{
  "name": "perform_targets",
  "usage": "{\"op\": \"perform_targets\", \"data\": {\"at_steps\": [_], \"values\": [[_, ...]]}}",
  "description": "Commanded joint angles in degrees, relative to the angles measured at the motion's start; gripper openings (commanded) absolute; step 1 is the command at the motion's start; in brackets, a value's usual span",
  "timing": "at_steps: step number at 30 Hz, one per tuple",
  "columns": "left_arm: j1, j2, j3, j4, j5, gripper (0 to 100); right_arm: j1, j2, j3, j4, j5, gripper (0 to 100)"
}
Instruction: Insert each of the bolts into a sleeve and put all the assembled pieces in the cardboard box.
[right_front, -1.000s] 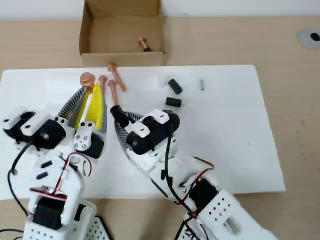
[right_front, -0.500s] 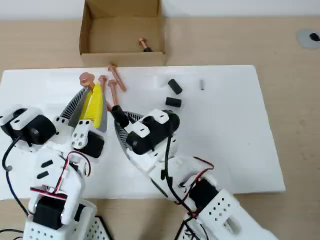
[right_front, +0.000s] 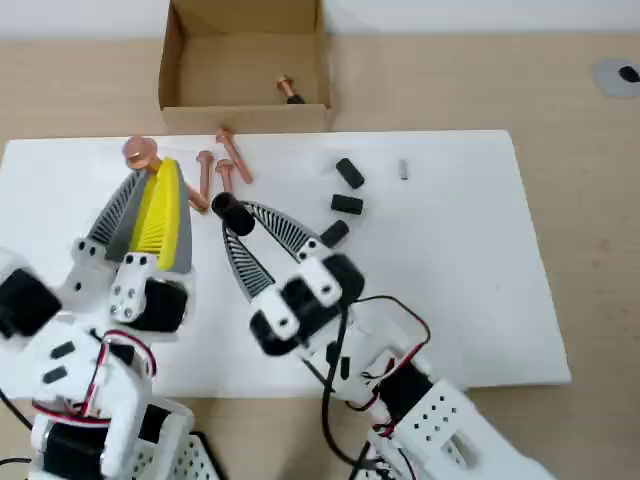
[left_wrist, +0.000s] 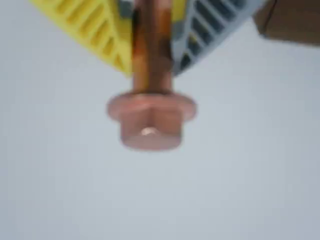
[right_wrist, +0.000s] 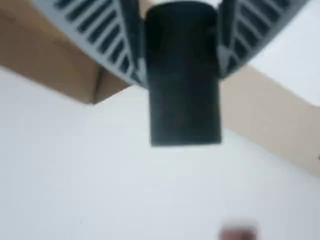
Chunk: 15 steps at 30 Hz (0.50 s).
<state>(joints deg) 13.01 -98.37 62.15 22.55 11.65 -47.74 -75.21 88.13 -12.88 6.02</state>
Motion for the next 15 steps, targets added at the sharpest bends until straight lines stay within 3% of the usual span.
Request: {"op": "perform_targets", "data": {"at_steps": [1,7,11,15], "values": [[-0.18,0.75,-3.52,-2.02,0.18,0,-1.19,-1.36,2.86,-6.07,2.11,0.9],[1.76,0.92,-0.70,-8.53,0.09,0,-1.01,-1.36,4.35,-6.95,-1.23,0.9],[7.21,3.47,-0.09,-6.86,-3.78,0,-0.92,-1.36,4.00,-6.95,-2.90,0.9],[7.74,5.85,0.09,-6.51,-4.22,0,-0.40,-1.45,4.00,-7.03,-2.90,0.9]]}}
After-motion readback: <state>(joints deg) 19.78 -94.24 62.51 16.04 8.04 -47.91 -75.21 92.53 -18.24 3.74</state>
